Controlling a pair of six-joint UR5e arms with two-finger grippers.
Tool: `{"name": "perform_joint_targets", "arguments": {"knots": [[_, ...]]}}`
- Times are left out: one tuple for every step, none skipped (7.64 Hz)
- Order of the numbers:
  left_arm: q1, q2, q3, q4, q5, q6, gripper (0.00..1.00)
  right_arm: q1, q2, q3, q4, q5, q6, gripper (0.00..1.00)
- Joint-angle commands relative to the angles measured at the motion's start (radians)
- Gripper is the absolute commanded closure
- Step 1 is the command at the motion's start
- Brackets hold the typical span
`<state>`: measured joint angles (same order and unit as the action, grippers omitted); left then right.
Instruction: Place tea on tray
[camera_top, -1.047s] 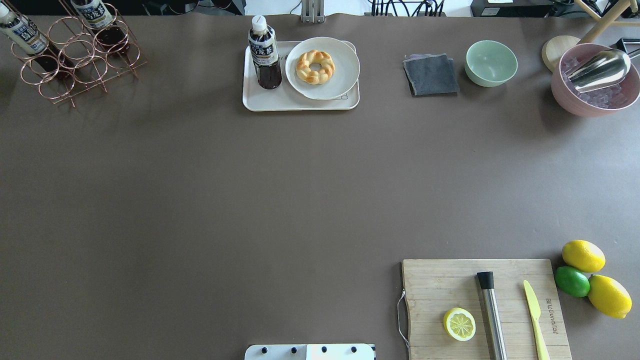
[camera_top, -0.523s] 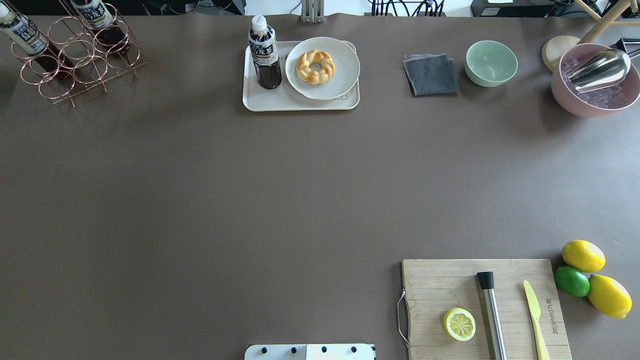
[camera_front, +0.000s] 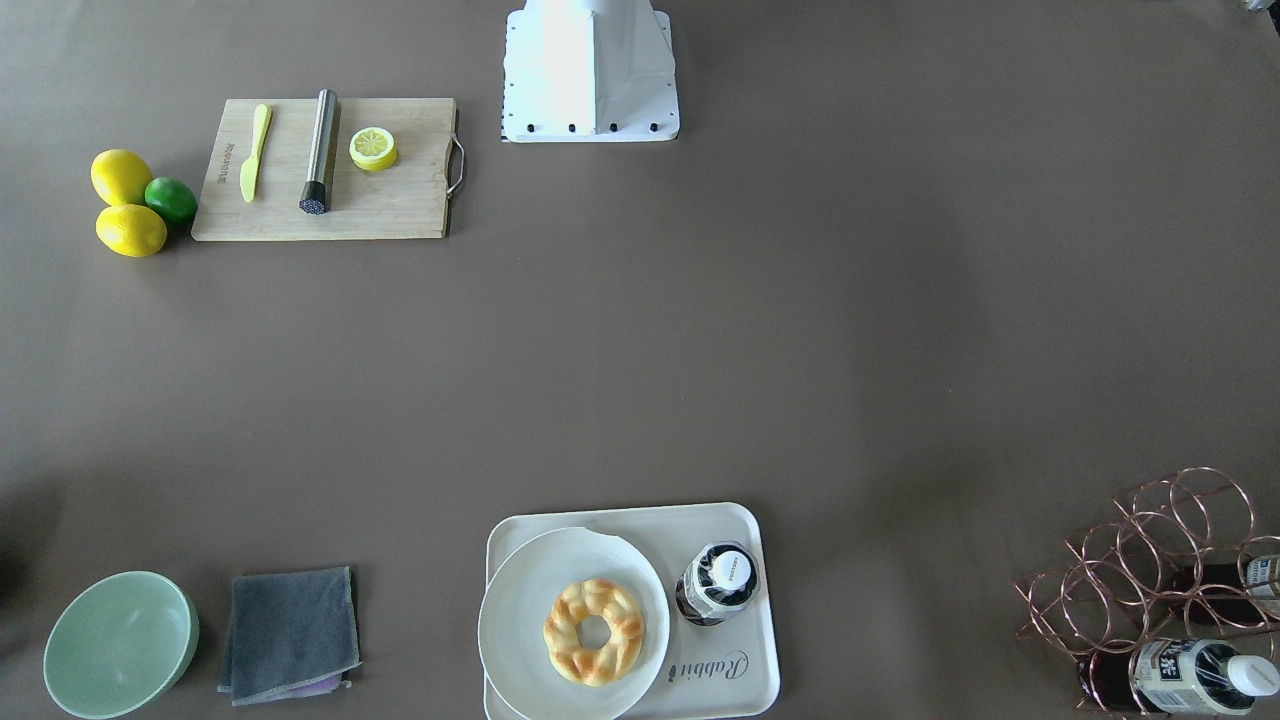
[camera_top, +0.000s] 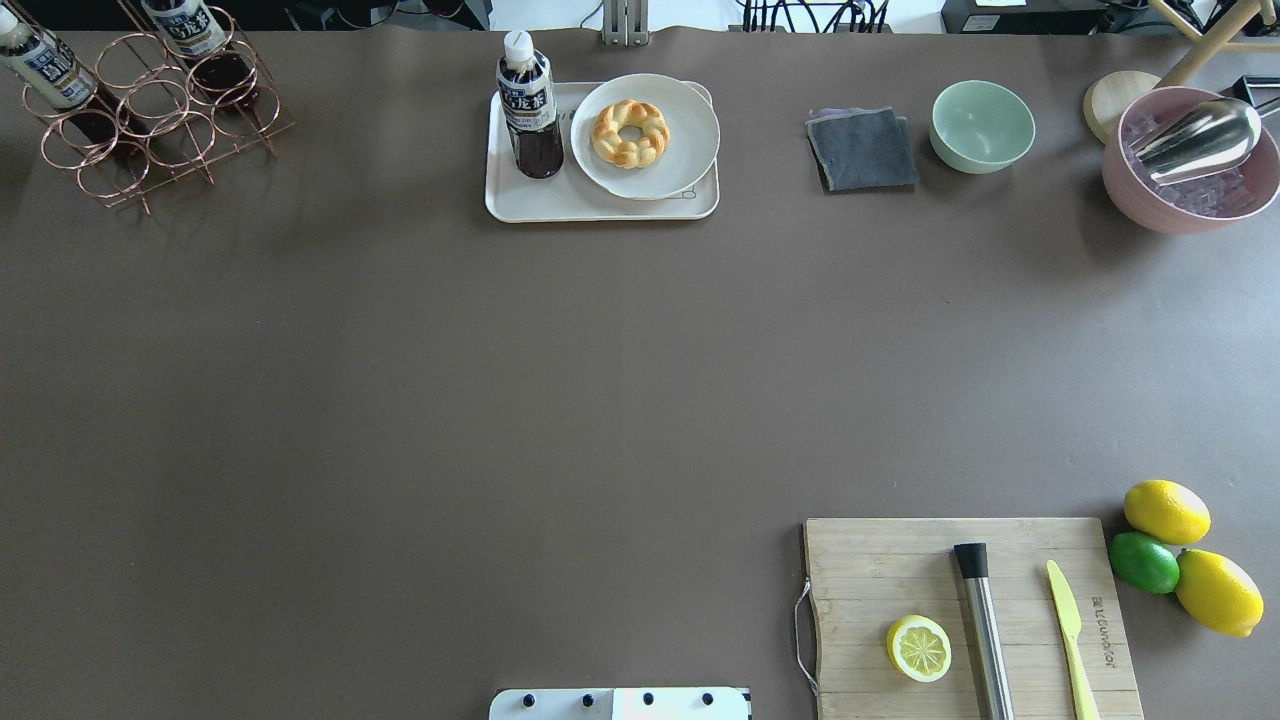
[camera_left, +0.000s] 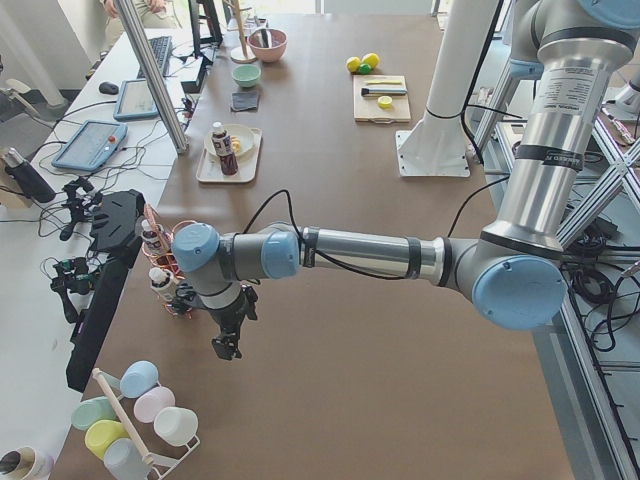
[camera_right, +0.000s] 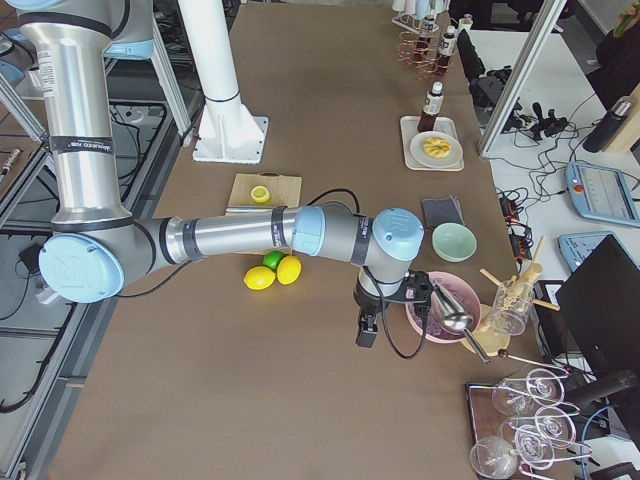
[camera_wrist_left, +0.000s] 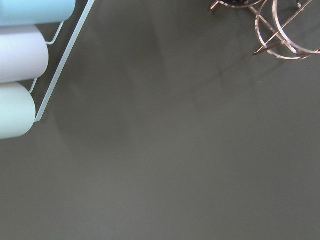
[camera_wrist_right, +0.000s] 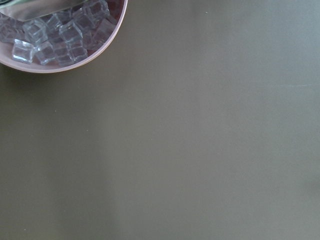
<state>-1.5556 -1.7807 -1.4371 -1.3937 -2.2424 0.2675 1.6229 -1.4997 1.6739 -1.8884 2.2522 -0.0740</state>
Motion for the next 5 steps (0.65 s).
{"name": "perform_joint_targets", "arguments": {"knots": [[-0.015,0.090,-0.055,-0.068,0.001,-0.005,0.02,0.000,0.002,-0.008,0.000,0.001,0.000,0.00],[-0.015,0.089,-0.055,-0.067,0.001,-0.005,0.02,0.000,0.003,-0.006,0.000,0.001,0.000,0.00],[-0.015,0.086,-0.055,-0.067,0.001,-0.005,0.02,0.000,0.003,-0.006,0.000,0.003,0.000,0.00],[-0.014,0.081,-0.055,-0.067,0.003,-0.005,0.02,0.000,0.003,-0.008,0.000,0.003,0.000,0.00],[-0.014,0.080,-0.055,-0.068,0.001,-0.004,0.02,0.000,0.001,-0.006,0.000,0.003,0.000,0.00]]}}
